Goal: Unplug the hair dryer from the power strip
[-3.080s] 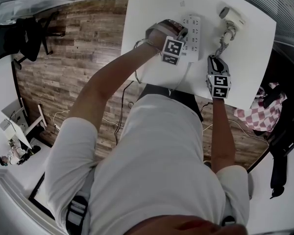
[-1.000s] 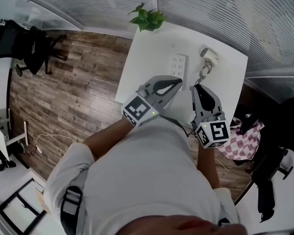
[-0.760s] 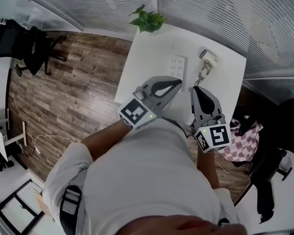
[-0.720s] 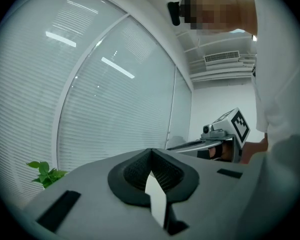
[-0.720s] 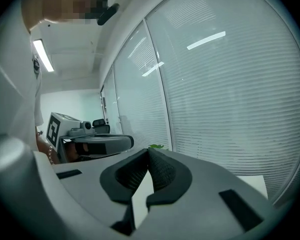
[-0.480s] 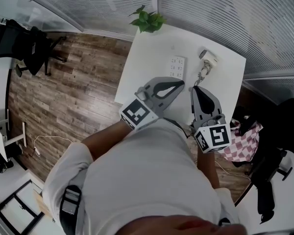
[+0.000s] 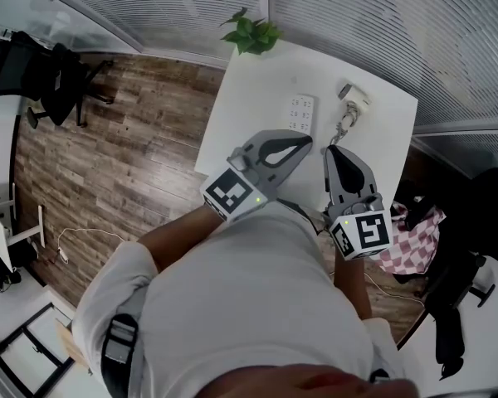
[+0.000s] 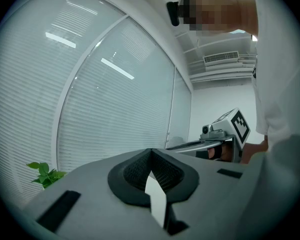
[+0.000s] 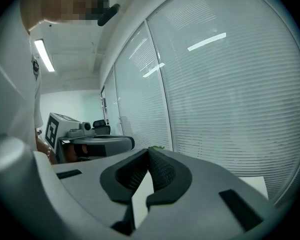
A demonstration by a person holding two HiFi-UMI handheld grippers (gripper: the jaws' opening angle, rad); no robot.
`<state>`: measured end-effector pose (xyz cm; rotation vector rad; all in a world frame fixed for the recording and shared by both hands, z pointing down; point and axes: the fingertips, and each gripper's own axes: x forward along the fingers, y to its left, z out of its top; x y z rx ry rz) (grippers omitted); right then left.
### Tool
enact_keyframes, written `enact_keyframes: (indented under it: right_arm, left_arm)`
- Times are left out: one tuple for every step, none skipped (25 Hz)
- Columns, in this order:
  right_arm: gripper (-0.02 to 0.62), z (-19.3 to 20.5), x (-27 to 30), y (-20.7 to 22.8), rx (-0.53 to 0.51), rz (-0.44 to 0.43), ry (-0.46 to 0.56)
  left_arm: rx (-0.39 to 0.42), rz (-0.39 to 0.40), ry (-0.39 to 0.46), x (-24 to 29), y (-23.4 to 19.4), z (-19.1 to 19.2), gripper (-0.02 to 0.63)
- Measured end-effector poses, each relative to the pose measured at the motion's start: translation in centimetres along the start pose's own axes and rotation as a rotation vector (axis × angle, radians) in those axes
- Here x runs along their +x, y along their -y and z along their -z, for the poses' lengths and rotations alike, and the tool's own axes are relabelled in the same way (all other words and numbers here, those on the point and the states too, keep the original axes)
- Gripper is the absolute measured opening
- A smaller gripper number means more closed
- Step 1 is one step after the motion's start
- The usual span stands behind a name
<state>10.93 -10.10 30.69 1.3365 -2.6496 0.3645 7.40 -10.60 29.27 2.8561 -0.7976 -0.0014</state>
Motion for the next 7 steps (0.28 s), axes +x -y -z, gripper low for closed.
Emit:
enact_keyframes:
  right_arm:
    - [0.032,-0.02,0.02,-0.06,-0.002,-0.002,0.003]
    - [0.032,-0.04,0.03,-0.08,-0.004,-0.004,0.006]
    - [0.032,-0.05,0.01,-0.06,-0.004,-0.004,0.008]
    - [0.032,-0.08,-0.05,-0.03,-0.003,-0.003,0.011]
    - [0.032,-0.12,-0.12,0.01,-0.001,-0.003,0.014]
    - [0.032,-0.16,-0.19,0.05,0.001,-0.001,0.016]
    - [0.032,-0.21,-0.27,0.09,0.004,0.0,0.018]
  left_arm:
    - [0.002,0.0,0.001,-0.05,0.0,0.0,0.02]
    - [0.005,0.001,0.003,-0.07,-0.01,-0.02,0.021]
    - [0.008,0.002,0.005,-0.06,0.0,-0.05,0.02]
    - [0.008,0.001,0.006,-0.05,0.03,-0.09,0.02]
    - [0.006,0.0,0.007,-0.04,0.07,-0.14,0.021]
    - [0.003,-0.001,0.007,-0.04,0.11,-0.19,0.021]
    - [0.001,-0.003,0.005,-0.04,0.15,-0.24,0.021]
